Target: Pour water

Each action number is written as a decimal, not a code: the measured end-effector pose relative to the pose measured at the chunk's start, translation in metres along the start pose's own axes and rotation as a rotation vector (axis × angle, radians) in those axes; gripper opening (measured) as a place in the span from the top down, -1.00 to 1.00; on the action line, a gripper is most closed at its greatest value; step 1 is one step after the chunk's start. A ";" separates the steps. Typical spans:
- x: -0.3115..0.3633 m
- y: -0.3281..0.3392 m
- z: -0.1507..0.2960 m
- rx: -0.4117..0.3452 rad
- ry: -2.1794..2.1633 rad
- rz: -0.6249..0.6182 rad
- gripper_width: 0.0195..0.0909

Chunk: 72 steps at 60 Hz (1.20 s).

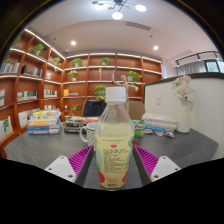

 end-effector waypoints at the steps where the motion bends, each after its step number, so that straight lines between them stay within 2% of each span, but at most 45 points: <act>1: 0.000 -0.002 -0.001 0.004 -0.004 0.006 -0.64; 7: 0.000 -0.009 0.000 -0.014 -0.029 0.026 -0.28; 10: -0.001 -0.011 0.005 -0.056 -0.032 0.025 0.06; 19: -0.004 -0.013 0.003 -0.059 -0.029 0.008 0.24; 20: -0.004 -0.013 0.003 -0.062 -0.028 0.004 0.33; 24: -0.003 -0.012 0.002 -0.069 -0.015 -0.007 0.43; 25: -0.002 -0.012 0.002 -0.071 -0.006 -0.003 0.51; 33: -0.001 -0.012 0.002 -0.063 0.011 0.016 0.51; 43: -0.016 -0.022 0.012 -0.007 0.022 0.068 0.51; 49: -0.034 -0.033 0.027 0.005 0.143 0.047 0.51; 61: -0.072 -0.093 0.036 0.076 0.576 0.001 0.51; 72: -0.078 -0.141 0.048 0.047 1.067 -0.044 0.52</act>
Point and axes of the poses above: the point between the fingertips, and its own axes, seen from behind it with the camera up: x to the left, z up, y backward, against the way the camera looks, the point moved 10 cm from there along y, backward, against the way the camera looks, and after that the axes turned 5 degrees about -y, right-handed, at the moved point
